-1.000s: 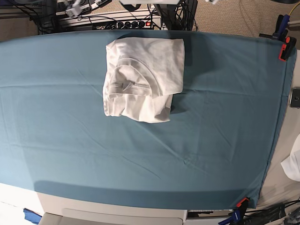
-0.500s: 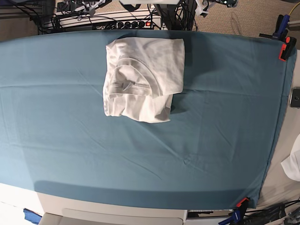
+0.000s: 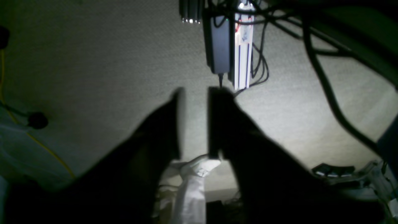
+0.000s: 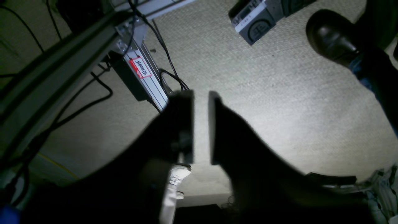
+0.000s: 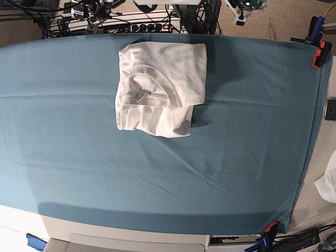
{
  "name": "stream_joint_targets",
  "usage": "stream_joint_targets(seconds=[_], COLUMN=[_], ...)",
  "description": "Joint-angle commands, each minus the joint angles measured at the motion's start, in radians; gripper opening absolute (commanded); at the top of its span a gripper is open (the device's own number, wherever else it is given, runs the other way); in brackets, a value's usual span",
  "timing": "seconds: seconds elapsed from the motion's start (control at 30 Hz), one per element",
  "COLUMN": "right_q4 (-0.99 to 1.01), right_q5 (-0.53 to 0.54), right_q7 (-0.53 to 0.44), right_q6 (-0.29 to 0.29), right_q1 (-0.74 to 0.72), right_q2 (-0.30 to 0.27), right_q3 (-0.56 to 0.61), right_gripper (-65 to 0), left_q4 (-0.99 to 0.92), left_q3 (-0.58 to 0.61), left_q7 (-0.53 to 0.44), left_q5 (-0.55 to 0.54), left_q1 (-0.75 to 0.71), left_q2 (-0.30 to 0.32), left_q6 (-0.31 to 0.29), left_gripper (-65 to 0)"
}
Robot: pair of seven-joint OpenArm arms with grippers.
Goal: Fold the T-shirt properly
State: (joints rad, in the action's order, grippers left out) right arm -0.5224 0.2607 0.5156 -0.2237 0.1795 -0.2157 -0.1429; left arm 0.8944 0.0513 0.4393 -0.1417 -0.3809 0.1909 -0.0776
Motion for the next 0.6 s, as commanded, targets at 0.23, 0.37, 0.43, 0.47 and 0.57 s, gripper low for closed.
stream_joint_targets(seconds=[0.23, 0.37, 0.43, 0.47, 0.57], right_q4=[-0.01, -0.014, -0.014, -0.014, -0.014], right_q5=[0.001, 0.012, 0.011, 0.012, 0.012], right_q7=[-0.001, 0.011, 0.011, 0.011, 0.011], right_q6=[0.004, 0.004, 0.004, 0.004, 0.004], right_q1=[-0.05, -0.067, -0.069, -0.069, -0.069], right_q2=[-0.011, -0.011, -0.011, -0.011, -0.011], right_q3=[-0.002, -0.002, -0.002, -0.002, -0.002], right_gripper=[-64.9, -65.0, -65.0, -65.0, -65.0], left_q4=[0.007, 0.007, 0.007, 0.007, 0.007], left_q3=[-0.002, -0.002, -0.002, -0.002, -0.002], left_q7=[-0.002, 0.016, 0.015, 0.014, 0.013], left_q5=[0.001, 0.001, 0.005, 0.012, 0.02], left_q1=[0.054, 0.066, 0.066, 0.066, 0.066], left_q2=[-0.034, -0.062, -0.075, -0.08, -0.086], left_q6=[0.003, 0.003, 0.003, 0.003, 0.003], left_gripper=[-56.7, -56.7, -56.7, -57.6, -62.5])
